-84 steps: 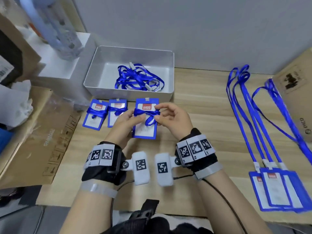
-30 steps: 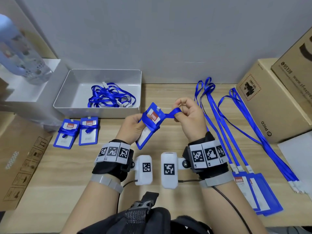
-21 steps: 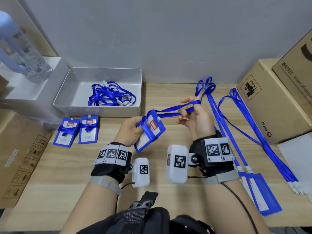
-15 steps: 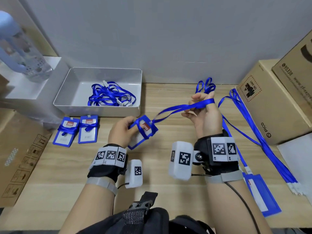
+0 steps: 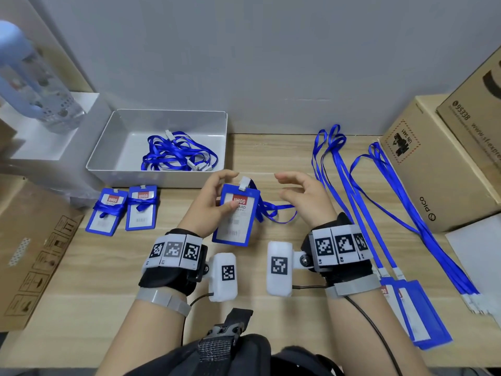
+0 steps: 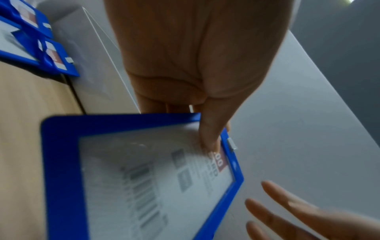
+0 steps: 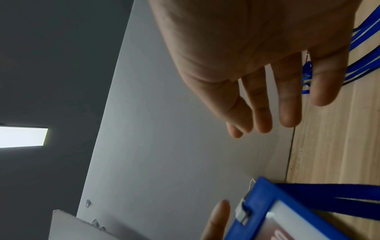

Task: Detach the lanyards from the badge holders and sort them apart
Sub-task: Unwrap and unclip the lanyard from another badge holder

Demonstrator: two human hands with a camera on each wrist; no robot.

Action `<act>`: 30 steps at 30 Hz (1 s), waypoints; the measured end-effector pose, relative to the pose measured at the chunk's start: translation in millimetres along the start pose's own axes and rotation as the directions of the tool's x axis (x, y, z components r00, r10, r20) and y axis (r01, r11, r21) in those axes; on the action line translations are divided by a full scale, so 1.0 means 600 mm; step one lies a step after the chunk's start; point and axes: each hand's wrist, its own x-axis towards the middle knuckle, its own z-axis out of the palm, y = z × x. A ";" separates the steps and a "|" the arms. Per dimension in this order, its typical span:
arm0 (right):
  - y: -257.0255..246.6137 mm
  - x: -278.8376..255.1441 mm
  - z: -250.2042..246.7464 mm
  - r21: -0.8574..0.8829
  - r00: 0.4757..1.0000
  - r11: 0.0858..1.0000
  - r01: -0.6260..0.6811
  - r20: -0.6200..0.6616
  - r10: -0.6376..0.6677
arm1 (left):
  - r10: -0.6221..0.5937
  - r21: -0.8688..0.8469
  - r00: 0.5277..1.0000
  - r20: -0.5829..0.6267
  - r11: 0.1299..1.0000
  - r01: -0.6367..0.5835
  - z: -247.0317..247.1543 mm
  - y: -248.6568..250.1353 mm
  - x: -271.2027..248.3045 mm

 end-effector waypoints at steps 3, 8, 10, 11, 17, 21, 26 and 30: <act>-0.002 -0.001 0.011 0.032 0.998 0.998 0.055 0.023 -0.055 | 0.018 -0.008 0.999 0.033 1.000 -0.018 0.007 0.005 0.001; 0.006 0.000 0.027 0.003 0.997 0.997 0.077 0.021 -0.077 | 0.068 -0.087 0.991 0.120 0.995 -0.057 0.022 0.019 -0.004; 0.006 -0.002 0.027 0.018 0.995 0.995 0.102 0.014 -0.102 | 0.062 -0.109 0.987 0.146 0.993 -0.047 0.026 0.024 -0.006; 0.006 -0.003 0.025 0.015 0.993 0.993 0.121 0.013 -0.121 | 0.061 -0.111 0.986 0.158 0.993 -0.043 0.027 0.025 -0.006; 0.005 -0.003 0.026 -0.022 0.985 0.984 0.174 0.007 -0.174 | 0.085 -0.095 0.978 0.188 0.993 -0.068 0.027 0.024 -0.004; 0.005 -0.004 0.028 -0.088 0.982 0.978 0.189 -0.006 -0.190 | 0.103 -0.098 0.977 0.185 0.991 -0.086 0.031 0.022 -0.002; 0.001 -0.005 0.027 -0.285 0.972 0.934 0.213 -0.034 -0.232 | 0.102 -0.068 0.975 0.198 0.994 -0.090 0.031 0.021 -0.002; -0.002 -0.004 0.024 -0.340 0.969 0.914 0.221 -0.028 -0.244 | 0.083 -0.070 0.978 0.191 0.995 -0.071 0.033 0.020 -0.001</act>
